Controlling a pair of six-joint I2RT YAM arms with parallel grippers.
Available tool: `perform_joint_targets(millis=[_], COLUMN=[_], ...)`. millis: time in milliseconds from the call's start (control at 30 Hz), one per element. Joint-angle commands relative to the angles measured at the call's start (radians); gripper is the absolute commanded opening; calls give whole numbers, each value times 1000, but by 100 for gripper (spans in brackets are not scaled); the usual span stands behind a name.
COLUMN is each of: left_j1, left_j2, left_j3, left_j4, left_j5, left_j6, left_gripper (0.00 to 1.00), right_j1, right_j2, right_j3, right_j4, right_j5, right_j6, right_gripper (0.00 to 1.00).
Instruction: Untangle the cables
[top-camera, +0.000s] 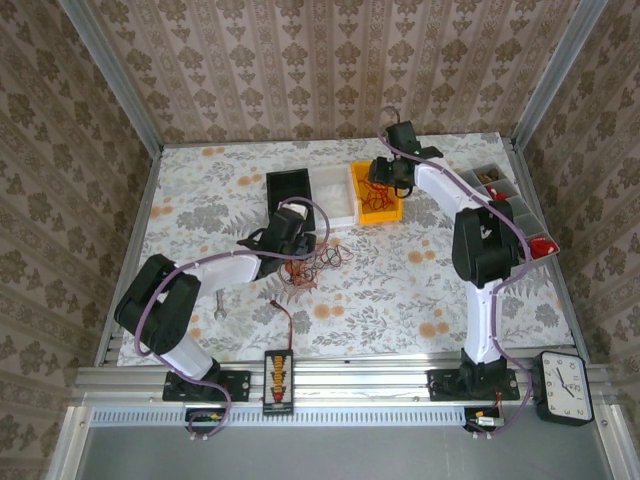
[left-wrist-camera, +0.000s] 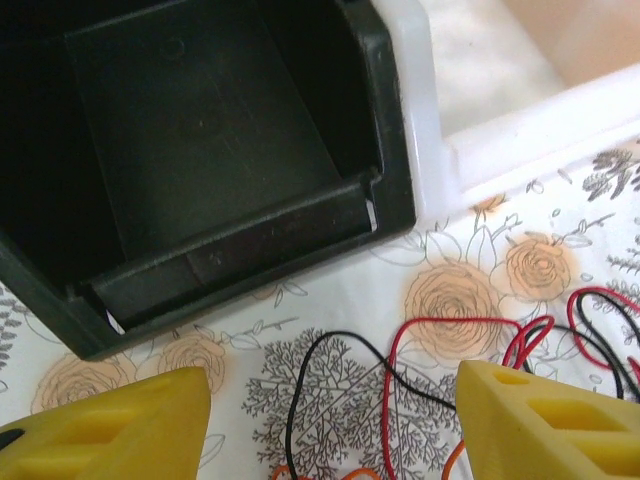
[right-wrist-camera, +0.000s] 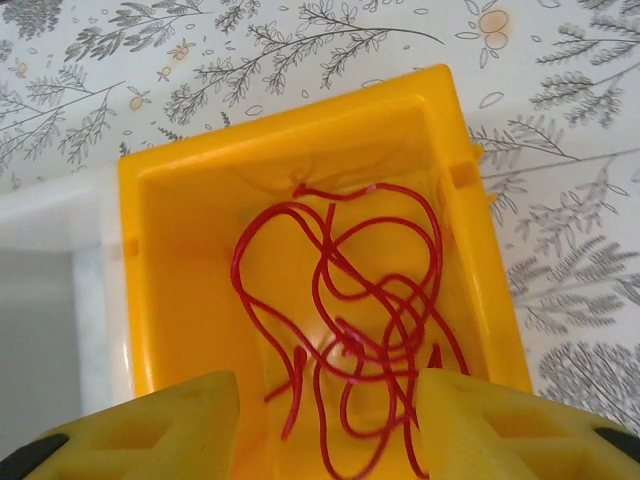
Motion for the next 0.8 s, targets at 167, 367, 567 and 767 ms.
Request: perform_joint_targets(millis=[167, 367, 567, 767], left_j1=[5, 4, 2, 1], left_j2=[-51, -36, -29, 2], left_j3=[-42, -38, -73, -70], left_j4=[-49, -83, -95, -101], left_j5=[94, 154, 165, 202], left_j6=[38, 45, 27, 20], left_gripper=[68, 67, 62, 54], right_j1=[138, 278, 344, 344], right_j2=[-323, -335, -266, -193], right_j3=[-372, -521, -518, -475], right_j4=[102, 113, 97, 67], right_j5=[3, -144, -171, -208], right_j6=[-91, -158, -183, -205], right_gripper=[52, 51, 49, 46])
